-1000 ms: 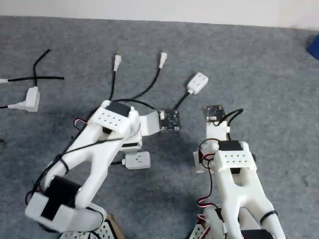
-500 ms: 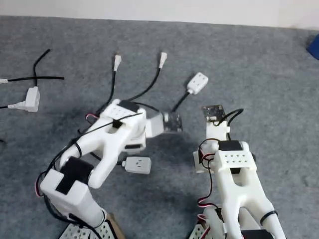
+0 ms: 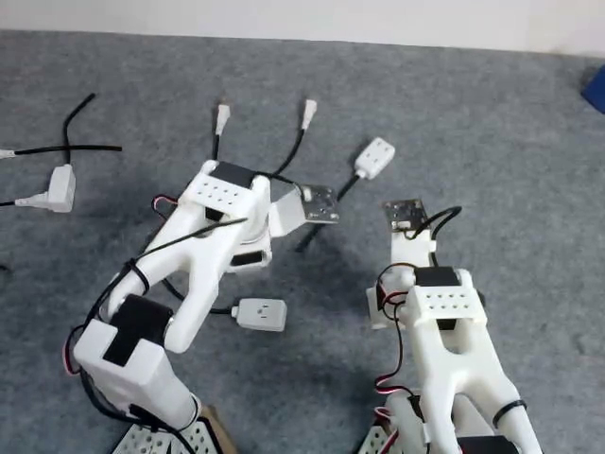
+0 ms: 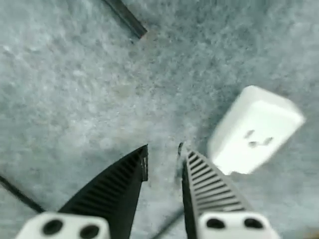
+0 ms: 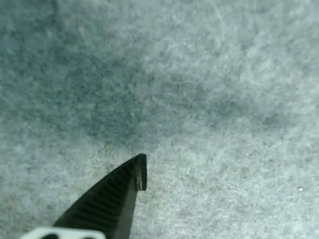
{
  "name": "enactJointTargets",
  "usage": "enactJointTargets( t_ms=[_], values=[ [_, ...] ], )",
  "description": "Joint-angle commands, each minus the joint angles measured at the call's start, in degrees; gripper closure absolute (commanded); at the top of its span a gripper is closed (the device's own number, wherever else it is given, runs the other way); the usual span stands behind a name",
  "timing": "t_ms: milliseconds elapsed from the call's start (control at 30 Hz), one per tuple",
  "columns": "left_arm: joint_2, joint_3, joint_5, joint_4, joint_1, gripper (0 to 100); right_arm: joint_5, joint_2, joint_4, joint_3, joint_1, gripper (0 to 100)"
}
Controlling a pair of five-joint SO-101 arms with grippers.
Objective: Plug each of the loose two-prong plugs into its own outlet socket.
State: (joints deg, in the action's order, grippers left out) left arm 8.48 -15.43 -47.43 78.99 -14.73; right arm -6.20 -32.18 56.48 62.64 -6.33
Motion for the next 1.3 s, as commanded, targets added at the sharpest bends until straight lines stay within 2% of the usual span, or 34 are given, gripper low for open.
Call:
enactJointTargets(
  t_ms=[0, 100, 333, 667, 867, 1067, 1167, 1267],
  values=[
    [-0.6, 4.1, 5.0, 9.6, -3.7, 88, -0.7, -1.3, -0.7, -0.5, -0.4, 43.0],
    [-0.6, 6.5, 7.6, 14.9, -5.8, 88, -0.7, -1.3, -0.7, -0.5, -0.4, 43.0],
    [0.0, 5.2, 8.0, 14.4, -6.1, 88, -0.7, -1.3, -0.7, -0.5, -0.4, 43.0],
    [0.0, -8.1, 7.7, -4.9, -5.9, 88, -0.7, -1.3, -0.7, -0.5, -0.4, 43.0],
    [0.2, -11.2, 7.6, -10.8, -3.0, 88, -0.7, -1.3, -0.7, -0.5, -0.4, 43.0],
    [-0.1, -10.5, 3.4, -11.7, 1.6, 88, -0.7, -1.3, -0.7, -0.4, -0.4, 43.0],
    [-0.9, -5.8, 2.4, -11.1, 4.7, 88, -0.7, -1.3, -0.7, -0.4, -0.4, 43.0],
    [-3.5, -1.7, 2.4, -4.8, 6.3, 88, -0.7, -1.2, -0.8, -0.4, -0.4, 43.0]
  ],
)
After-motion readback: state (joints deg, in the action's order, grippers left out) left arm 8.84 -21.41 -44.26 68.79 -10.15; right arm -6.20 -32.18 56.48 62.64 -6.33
